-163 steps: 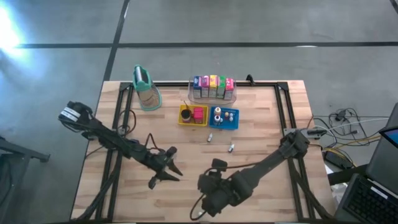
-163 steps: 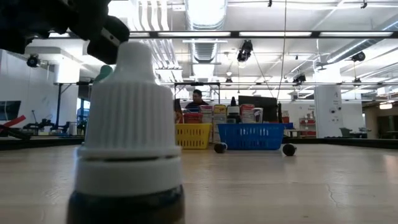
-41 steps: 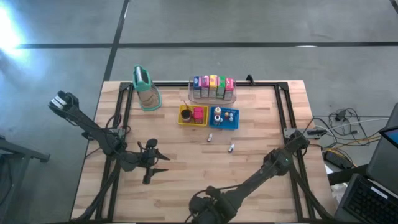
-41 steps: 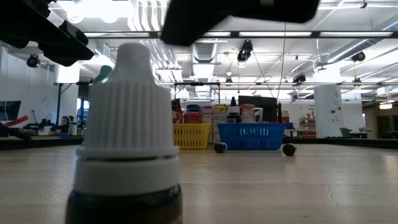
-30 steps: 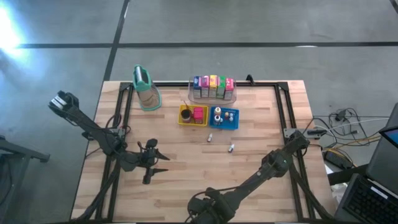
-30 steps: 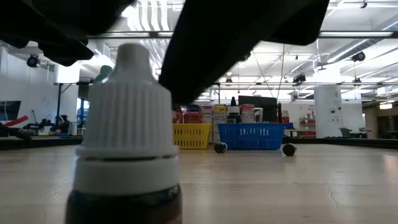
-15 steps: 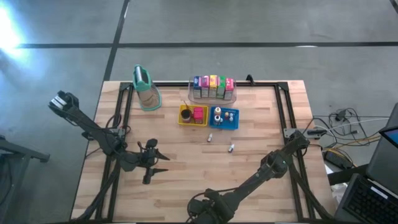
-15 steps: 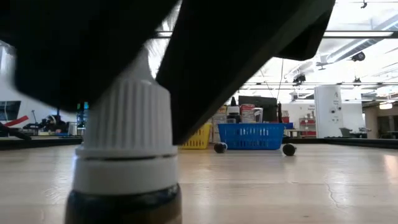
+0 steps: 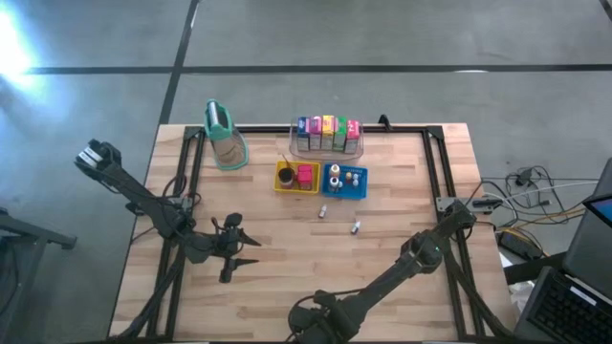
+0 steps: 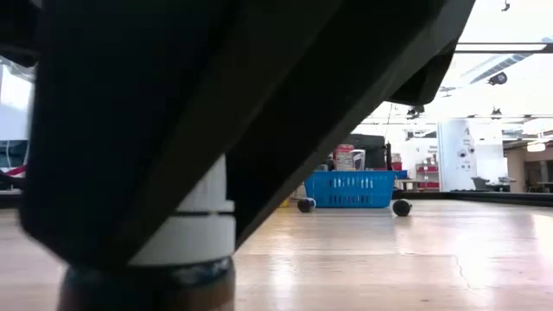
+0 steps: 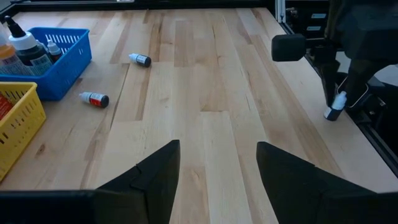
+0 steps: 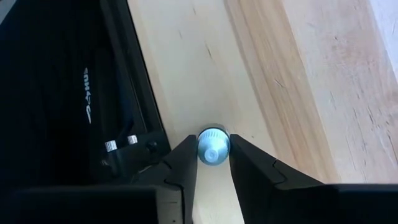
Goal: Pick & Place Kitchen Items
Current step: Put the small black food coloring bottle into the blue bin
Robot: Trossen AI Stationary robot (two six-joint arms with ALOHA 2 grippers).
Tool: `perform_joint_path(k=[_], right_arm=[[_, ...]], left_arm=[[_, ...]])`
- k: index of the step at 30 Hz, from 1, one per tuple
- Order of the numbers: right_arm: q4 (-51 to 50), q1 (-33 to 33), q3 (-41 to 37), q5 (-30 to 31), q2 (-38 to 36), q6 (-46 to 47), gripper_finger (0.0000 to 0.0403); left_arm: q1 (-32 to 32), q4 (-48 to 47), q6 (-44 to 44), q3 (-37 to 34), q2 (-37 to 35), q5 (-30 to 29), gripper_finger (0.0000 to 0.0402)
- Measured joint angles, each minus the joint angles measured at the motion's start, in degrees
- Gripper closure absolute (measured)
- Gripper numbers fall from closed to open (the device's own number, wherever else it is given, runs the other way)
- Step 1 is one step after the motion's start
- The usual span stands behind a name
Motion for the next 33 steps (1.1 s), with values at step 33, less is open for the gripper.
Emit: perform_joint_path(k=[33], right_arm=[[-36.5,-5.8,-0.1,6.6,-11.4,0.0,0.0337]], left_arm=[[0.2,0.0,3.9,0.3,0.0,-3.0,0.0183]])
